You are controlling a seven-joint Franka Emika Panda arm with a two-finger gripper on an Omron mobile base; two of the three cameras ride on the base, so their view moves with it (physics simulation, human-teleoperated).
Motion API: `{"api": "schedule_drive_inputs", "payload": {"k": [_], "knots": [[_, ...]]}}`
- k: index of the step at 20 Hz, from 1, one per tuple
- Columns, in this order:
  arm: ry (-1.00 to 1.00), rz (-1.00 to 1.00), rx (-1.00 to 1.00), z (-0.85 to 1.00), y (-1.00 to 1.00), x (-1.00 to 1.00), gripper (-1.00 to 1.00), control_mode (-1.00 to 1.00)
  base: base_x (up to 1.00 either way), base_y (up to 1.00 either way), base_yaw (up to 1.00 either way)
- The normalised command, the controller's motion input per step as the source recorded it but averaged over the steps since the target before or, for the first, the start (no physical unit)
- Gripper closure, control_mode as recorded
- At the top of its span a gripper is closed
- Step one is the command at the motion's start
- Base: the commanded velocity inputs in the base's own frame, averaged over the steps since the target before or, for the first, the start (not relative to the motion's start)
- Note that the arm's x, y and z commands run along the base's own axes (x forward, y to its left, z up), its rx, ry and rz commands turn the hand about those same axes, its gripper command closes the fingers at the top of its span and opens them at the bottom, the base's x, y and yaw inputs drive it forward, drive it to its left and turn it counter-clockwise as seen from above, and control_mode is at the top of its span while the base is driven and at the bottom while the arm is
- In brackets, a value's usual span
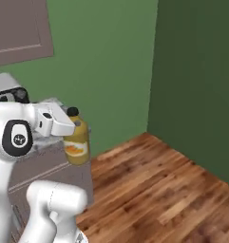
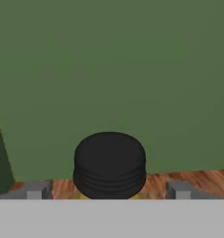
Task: There is a wine glass and glass cup on the dining counter. Place the wine bottle next to the wine glass and the juice bottle next to the glass cup.
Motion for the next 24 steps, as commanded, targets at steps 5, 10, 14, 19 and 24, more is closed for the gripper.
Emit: {"api": "schedule_drive_inputs", "payload": {"k": [5,10,14,19,24], "knots": [[0.00,0.00,0.00,0.00,0.00,0.00,1.00,1.00,0.00,0.08,-0.99],[0.00,0.00,0.00,0.00,0.00,0.00,1.00,1.00,0.00,0.08,-1.00],[0.00,0.00,0.00,0.00,0.00,0.00,1.00,1.00,0.00,0.07,-1.00],[0.00,0.00,0.00,0.00,0.00,0.00,1.00,1.00,0.00,0.07,-1.00],[0.00,0.00,0.00,0.00,0.00,0.00,1.00,1.00,0.00,0.07,-1.00]]}}
